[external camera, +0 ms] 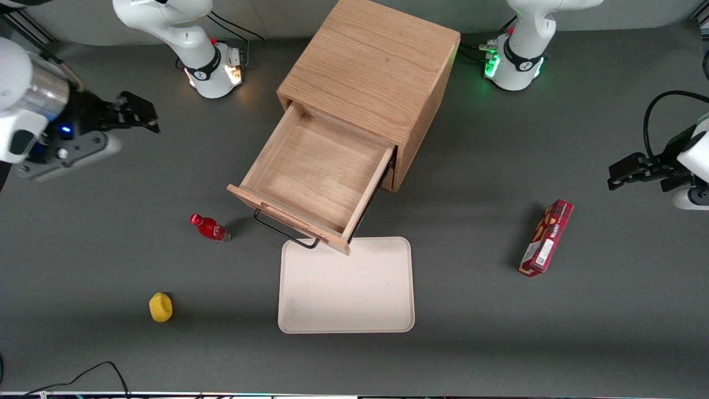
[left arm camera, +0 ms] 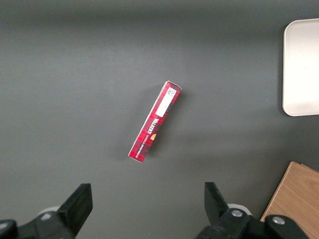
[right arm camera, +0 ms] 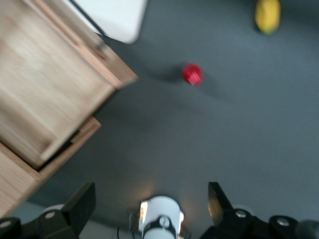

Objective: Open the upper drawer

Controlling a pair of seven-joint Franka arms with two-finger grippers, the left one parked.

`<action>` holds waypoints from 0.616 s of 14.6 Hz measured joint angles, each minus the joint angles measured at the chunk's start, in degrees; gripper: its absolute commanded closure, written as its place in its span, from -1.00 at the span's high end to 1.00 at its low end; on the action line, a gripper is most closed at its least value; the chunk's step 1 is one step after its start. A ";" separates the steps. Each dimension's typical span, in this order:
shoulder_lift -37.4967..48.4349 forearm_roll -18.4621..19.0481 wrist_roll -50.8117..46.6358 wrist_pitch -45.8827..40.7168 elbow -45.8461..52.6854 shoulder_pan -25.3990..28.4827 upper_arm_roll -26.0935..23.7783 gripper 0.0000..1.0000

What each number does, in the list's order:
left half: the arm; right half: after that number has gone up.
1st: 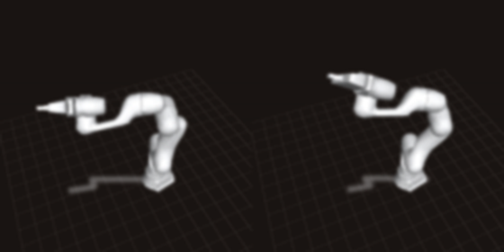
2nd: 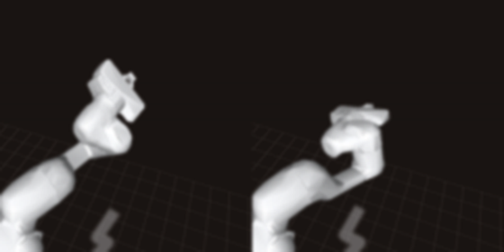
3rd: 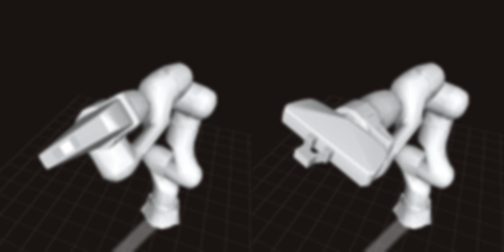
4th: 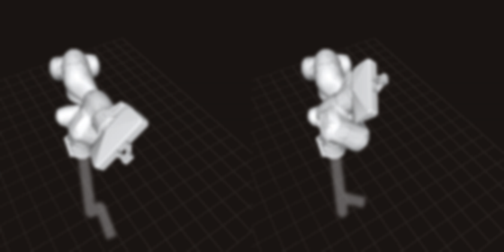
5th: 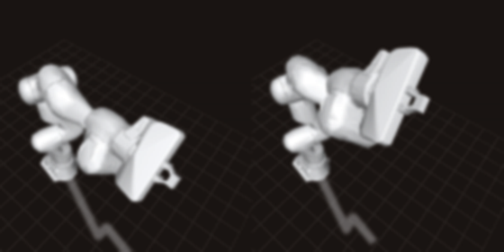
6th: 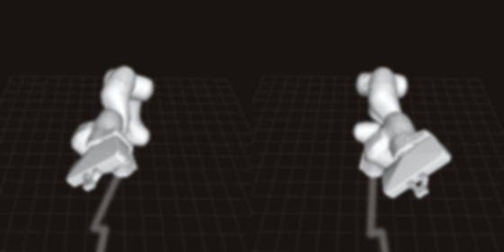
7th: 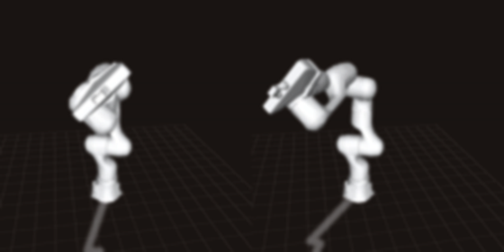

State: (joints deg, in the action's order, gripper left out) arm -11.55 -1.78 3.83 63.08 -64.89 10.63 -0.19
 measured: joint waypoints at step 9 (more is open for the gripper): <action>11.68 0.98 -7.65 13.73 -22.10 -0.72 7.46 1.00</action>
State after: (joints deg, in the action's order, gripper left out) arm 0.13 -0.80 -3.82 76.81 -86.99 9.91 7.27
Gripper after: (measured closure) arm 0.000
